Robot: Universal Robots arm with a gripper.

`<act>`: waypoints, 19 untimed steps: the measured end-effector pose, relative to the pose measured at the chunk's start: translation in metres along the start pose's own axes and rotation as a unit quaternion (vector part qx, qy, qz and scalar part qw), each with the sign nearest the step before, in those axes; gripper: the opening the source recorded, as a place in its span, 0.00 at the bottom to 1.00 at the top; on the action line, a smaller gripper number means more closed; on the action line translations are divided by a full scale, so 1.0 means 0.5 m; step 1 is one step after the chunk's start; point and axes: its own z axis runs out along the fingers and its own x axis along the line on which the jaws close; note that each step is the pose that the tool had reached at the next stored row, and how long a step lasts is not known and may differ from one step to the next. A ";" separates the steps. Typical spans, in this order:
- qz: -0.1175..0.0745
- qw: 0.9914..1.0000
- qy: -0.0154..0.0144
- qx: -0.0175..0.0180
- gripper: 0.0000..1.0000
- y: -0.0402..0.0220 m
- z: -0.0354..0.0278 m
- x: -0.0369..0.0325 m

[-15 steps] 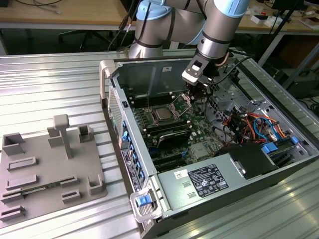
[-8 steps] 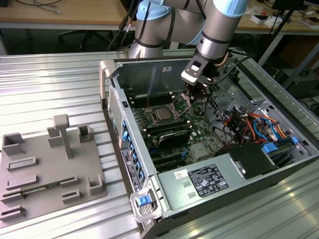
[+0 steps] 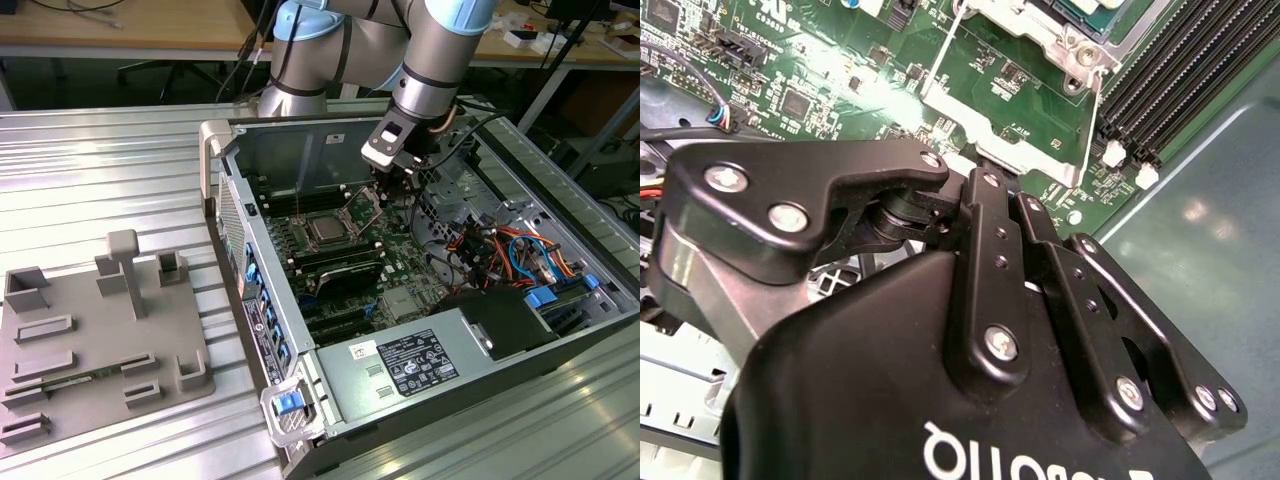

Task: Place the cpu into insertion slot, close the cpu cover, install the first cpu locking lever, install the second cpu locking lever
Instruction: 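Close the cpu cover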

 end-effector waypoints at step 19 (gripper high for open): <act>0.000 1.000 0.000 0.000 0.11 -0.008 0.000 0.000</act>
